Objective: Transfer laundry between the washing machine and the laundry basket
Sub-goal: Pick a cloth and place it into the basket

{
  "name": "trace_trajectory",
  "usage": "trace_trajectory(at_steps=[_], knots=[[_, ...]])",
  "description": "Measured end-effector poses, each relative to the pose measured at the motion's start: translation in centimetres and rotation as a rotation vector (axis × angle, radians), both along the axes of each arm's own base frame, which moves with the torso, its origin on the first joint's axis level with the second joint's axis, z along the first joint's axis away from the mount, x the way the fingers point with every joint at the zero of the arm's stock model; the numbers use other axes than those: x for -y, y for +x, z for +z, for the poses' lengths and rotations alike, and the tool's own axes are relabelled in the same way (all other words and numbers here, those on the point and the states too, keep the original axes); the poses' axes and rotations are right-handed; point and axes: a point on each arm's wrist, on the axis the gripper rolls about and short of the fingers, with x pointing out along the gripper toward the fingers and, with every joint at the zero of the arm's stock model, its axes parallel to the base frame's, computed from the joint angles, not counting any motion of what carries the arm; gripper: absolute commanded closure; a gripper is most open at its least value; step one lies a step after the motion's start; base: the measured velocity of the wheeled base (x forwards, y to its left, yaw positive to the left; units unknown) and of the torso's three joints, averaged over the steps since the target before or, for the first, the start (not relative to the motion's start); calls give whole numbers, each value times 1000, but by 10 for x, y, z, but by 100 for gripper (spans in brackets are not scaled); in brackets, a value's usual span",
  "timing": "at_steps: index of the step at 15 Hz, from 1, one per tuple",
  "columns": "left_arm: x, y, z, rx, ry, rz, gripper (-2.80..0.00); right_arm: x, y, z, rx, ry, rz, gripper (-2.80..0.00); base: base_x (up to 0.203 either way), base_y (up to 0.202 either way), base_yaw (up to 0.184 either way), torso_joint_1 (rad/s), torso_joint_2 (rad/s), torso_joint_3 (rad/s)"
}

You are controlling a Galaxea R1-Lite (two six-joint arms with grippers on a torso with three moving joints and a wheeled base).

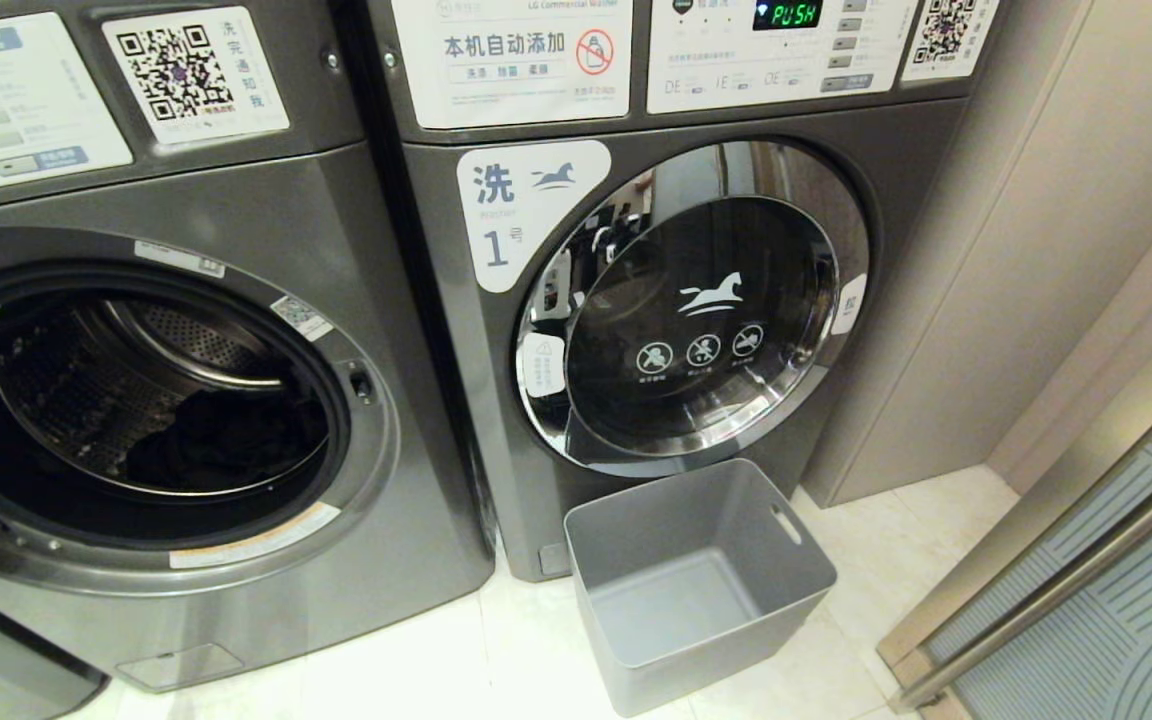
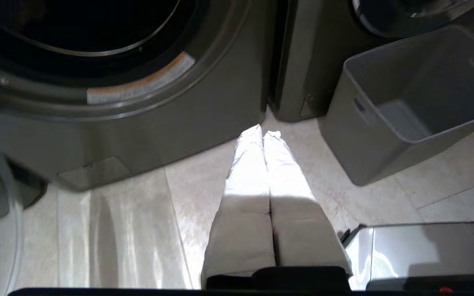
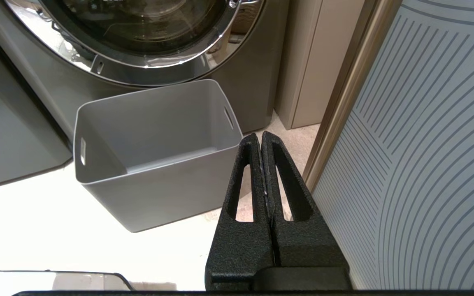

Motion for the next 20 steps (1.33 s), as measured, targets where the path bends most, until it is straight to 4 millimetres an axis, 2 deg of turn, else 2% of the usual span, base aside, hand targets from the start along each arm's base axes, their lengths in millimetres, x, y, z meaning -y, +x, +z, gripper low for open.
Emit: trace_trajectory(at_steps=[6,12,20], knots=[[1,-13,-12,193,12,-28,0,0,0,0,0,0,0,0,0,0,0,0,0,0],[0,-14,-22,189,-19,39,0,0,0,0,0,0,0,0,0,0,0,0,0,0],[0,-14,-23,183,-25,46,0,0,0,0,-1,-6,11,0,0,0,0,0,0,0]])
